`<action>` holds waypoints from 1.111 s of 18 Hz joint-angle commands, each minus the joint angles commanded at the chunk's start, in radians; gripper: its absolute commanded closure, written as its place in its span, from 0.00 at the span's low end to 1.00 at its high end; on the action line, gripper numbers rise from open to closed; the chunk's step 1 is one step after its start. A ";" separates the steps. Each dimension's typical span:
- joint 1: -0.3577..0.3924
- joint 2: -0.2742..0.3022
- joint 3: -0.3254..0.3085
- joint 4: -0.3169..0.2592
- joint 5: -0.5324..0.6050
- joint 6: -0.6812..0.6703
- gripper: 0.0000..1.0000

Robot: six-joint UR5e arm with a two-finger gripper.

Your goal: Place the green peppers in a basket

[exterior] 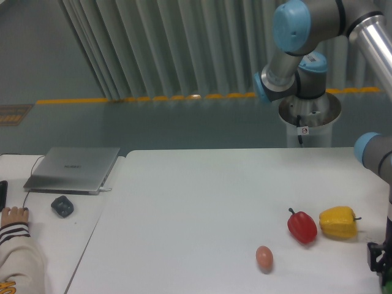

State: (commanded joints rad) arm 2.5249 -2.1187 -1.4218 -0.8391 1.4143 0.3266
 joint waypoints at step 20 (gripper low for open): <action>0.161 0.292 -0.175 -0.127 0.015 0.534 0.45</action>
State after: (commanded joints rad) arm 2.6860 -1.8270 -1.5969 -0.9664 1.4297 0.8605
